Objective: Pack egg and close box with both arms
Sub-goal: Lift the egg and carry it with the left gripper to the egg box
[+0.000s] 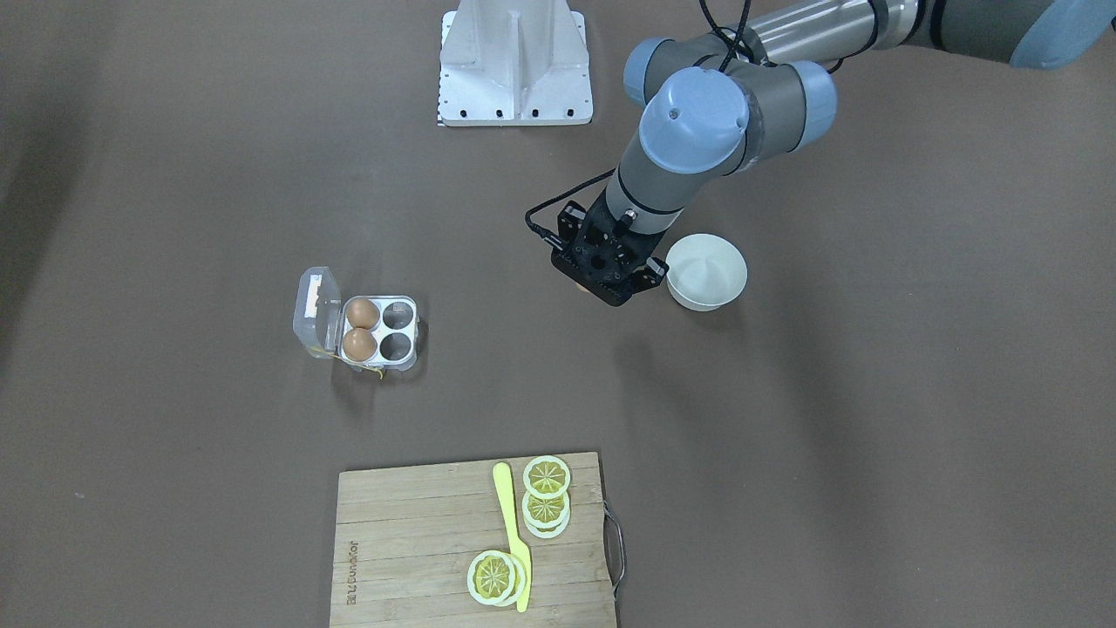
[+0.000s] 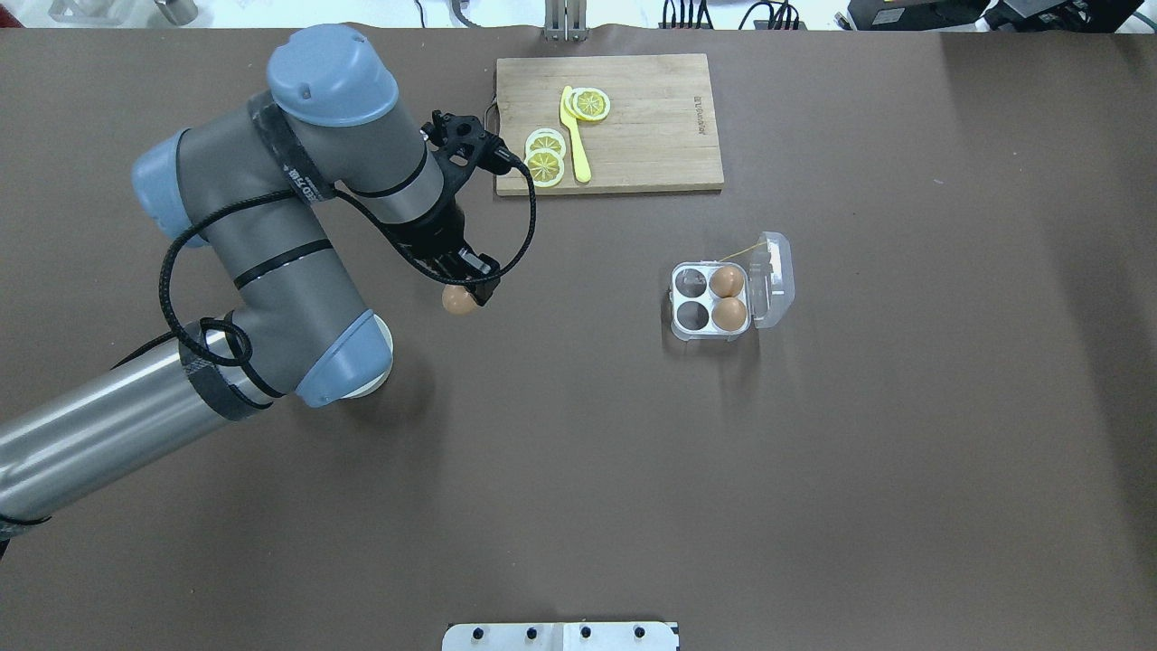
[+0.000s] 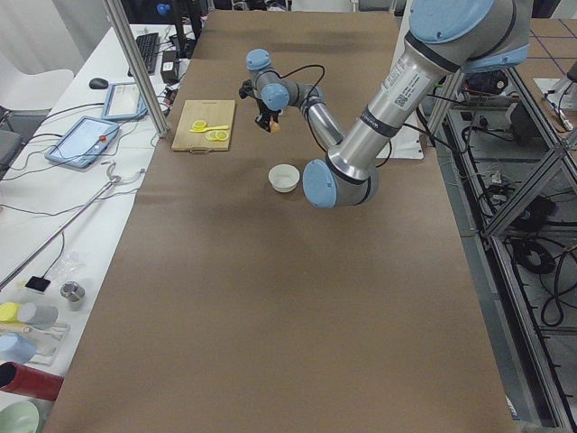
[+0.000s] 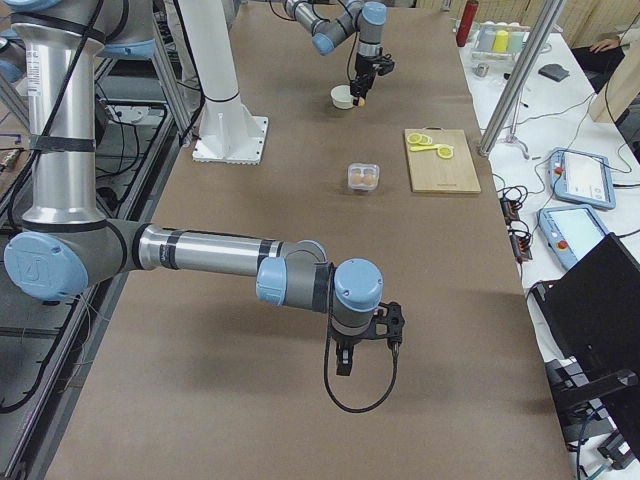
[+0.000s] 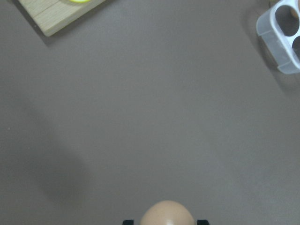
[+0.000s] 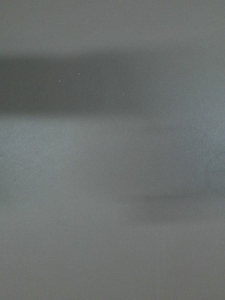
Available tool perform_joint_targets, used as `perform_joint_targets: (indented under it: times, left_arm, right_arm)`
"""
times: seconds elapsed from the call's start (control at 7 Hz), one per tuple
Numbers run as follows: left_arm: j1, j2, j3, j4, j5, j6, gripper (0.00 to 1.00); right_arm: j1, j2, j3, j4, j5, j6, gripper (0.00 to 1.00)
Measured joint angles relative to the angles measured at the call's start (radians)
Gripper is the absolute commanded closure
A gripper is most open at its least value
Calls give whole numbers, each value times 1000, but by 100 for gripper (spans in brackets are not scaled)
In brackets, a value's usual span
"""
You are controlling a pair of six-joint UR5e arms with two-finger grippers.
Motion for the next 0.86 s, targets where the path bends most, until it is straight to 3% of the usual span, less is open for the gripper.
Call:
perform_joint_targets:
  times: [0.86]
  left_arm:
    - [54,-156,209,-228,12,-220,62]
  right_arm:
    - [0,2,4,0,0,0,0]
